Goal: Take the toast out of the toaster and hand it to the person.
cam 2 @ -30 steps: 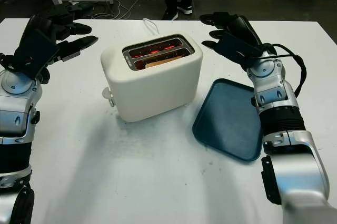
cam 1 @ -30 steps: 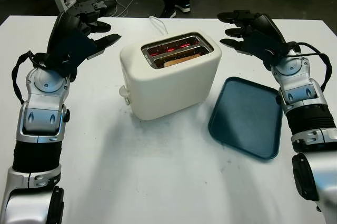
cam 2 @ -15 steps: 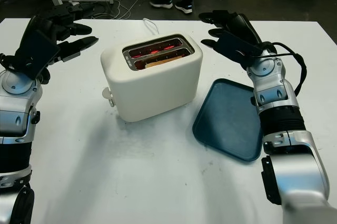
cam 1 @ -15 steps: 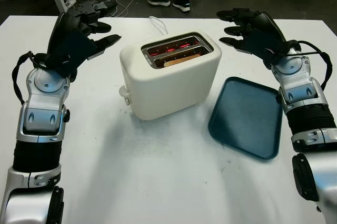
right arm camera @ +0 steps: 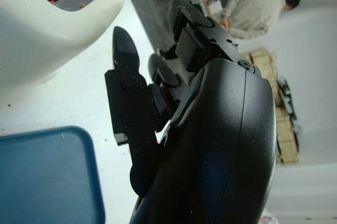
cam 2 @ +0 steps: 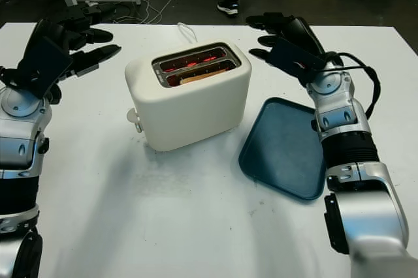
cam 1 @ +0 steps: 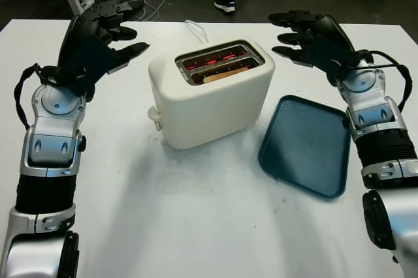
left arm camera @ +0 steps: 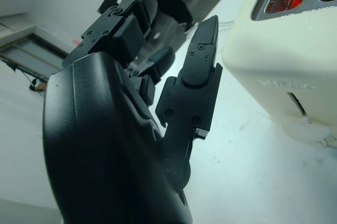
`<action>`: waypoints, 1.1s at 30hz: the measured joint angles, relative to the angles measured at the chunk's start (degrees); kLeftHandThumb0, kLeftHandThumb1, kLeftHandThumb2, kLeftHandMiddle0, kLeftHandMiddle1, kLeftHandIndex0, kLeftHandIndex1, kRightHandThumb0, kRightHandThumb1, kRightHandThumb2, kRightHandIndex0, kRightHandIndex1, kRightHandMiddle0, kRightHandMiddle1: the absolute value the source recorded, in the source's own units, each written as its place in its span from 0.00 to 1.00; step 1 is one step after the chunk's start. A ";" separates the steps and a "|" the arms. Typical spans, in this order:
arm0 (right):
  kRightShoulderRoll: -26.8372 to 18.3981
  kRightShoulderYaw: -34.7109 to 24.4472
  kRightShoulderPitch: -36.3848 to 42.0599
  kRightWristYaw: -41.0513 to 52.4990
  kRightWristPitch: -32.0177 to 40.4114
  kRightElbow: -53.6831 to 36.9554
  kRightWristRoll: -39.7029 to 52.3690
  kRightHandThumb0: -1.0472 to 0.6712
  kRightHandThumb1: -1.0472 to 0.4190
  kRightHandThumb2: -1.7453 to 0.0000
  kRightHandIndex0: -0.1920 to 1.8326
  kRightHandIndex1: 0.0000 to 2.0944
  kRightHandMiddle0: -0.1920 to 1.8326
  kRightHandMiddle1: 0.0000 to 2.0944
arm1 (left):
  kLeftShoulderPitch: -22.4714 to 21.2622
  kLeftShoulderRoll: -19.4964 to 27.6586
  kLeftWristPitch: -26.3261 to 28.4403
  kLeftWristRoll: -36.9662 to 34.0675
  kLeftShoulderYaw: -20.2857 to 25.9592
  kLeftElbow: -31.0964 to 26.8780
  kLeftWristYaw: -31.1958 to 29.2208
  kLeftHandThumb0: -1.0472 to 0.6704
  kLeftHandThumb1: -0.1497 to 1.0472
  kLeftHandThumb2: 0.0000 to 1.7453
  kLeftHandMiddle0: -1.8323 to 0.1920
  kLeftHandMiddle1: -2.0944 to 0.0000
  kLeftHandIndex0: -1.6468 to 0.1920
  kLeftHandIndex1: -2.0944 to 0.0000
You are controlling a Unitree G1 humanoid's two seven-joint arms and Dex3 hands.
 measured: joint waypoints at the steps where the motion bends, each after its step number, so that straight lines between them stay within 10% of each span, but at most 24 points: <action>1: 0.00 0.00 0.01 -0.04 0.00 0.00 -0.01 0.47 0.09 0.91 0.43 0.00 0.38 0.00 | 0.00 0.00 0.16 -0.18 0.19 -0.01 0.00 0.46 0.89 0.06 0.72 0.63 0.58 0.97; 33: 0.00 0.10 0.00 -1.68 -0.65 1.10 -0.99 0.46 0.09 0.92 0.45 0.01 0.40 0.00 | 0.08 0.03 2.10 -0.26 0.38 -1.67 0.02 0.52 0.89 0.12 0.72 0.65 0.57 0.98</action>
